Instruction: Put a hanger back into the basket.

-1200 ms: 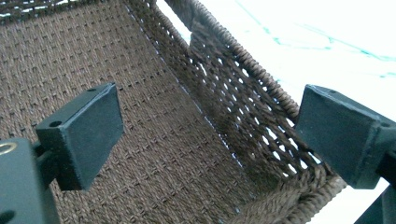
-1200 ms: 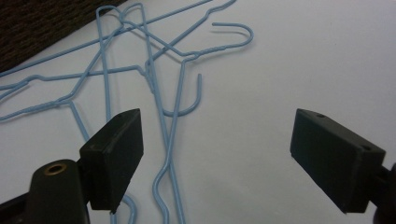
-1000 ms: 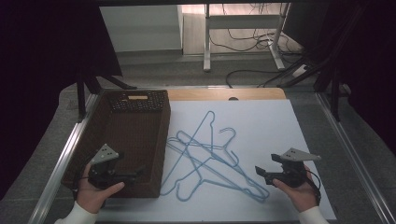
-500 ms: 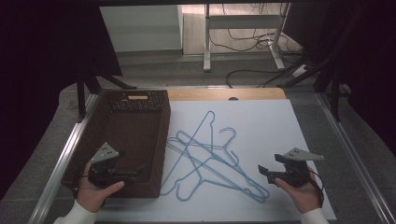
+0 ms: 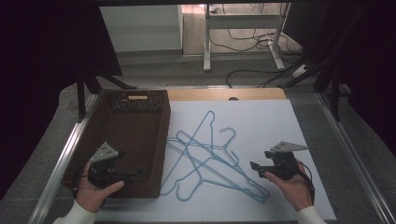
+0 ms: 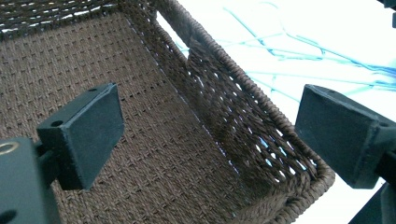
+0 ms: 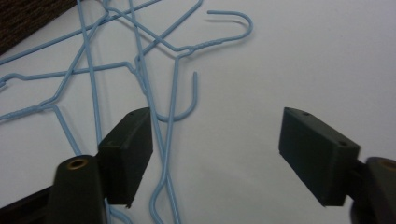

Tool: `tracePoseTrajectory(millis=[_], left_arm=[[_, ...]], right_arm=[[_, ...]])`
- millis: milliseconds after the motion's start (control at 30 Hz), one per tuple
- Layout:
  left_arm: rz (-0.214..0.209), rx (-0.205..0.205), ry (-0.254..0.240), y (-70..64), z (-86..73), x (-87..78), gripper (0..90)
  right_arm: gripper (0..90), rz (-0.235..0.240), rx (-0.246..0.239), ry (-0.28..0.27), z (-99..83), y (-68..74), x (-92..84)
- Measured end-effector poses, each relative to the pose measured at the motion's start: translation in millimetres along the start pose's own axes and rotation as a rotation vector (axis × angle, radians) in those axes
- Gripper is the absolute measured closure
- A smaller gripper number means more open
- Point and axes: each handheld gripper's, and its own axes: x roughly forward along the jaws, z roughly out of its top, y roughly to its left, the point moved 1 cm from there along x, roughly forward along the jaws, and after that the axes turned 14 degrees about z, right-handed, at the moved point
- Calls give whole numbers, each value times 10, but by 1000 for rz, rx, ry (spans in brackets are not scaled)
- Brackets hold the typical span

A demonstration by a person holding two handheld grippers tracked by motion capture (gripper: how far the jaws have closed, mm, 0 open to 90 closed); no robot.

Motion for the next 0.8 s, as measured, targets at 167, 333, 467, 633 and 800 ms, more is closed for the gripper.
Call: tracePoseTrajectory(millis=[167,333,467,633,800], left_arm=[[-4,-6,5,22,-7,8,83],[-4,-9,6,18,-6,12,83],[-3,-6,3,13,6,1,83],[-2,-9,8,14,-1,18,83],[0,-8,8,23,-5,18,83]], right_arm=[[332,17,-15,57,125,77,256],[360,22,-17,94,177,96,428],[380,13,-18,113,279,93,579],[400,7,-20,154,361,88,798],[440,-19,-46,190,406,96,976]])
